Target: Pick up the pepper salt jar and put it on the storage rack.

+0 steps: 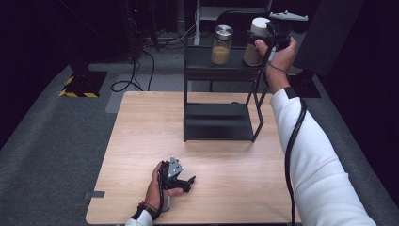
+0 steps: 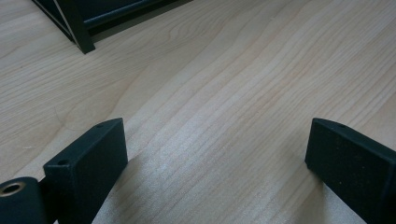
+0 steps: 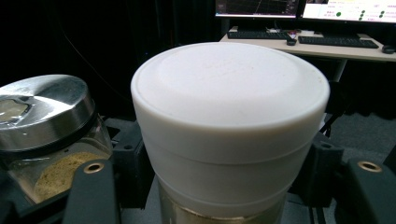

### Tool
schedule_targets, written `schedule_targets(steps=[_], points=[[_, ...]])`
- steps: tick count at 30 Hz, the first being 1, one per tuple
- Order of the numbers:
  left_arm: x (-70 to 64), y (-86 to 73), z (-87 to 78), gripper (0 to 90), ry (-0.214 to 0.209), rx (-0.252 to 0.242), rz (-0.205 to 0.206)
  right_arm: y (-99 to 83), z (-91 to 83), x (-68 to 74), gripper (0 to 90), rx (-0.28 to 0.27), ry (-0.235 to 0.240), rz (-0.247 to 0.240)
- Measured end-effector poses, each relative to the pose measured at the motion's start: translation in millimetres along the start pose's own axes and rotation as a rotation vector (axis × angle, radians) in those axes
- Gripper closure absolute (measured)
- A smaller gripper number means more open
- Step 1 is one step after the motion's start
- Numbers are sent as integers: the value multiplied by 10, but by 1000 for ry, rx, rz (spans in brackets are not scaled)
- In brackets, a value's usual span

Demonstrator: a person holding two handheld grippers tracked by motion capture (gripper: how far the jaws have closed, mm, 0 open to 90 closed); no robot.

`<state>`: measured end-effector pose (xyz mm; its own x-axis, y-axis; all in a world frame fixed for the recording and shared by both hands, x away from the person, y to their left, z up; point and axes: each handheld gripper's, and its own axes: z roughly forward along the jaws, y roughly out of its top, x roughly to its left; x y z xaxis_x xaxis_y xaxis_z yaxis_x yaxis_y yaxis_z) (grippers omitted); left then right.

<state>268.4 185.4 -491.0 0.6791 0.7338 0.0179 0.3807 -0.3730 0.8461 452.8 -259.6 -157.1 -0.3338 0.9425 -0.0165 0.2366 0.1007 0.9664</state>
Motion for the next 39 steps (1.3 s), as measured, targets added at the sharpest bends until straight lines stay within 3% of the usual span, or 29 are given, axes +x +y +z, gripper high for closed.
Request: schedule_targets(steps=[4,10,12,20,33,39], points=[[0,0,0,56,0,0,0,-11,-12,-38,335,0,14,-5],[2,0,1,56,-1,0,-1,-11,-35,-31,205,-10,13,-35],[2,0,1,56,-1,0,-1,-40,-72,-34,168,-40,18,-44],[3,2,3,56,0,0,-3,-131,-327,-125,69,-120,22,-69],[7,2,3,56,-2,1,-4,-394,-721,-171,29,-167,40,-72],[8,3,4,56,-2,1,-4,-539,-924,-163,22,-178,37,-101]])
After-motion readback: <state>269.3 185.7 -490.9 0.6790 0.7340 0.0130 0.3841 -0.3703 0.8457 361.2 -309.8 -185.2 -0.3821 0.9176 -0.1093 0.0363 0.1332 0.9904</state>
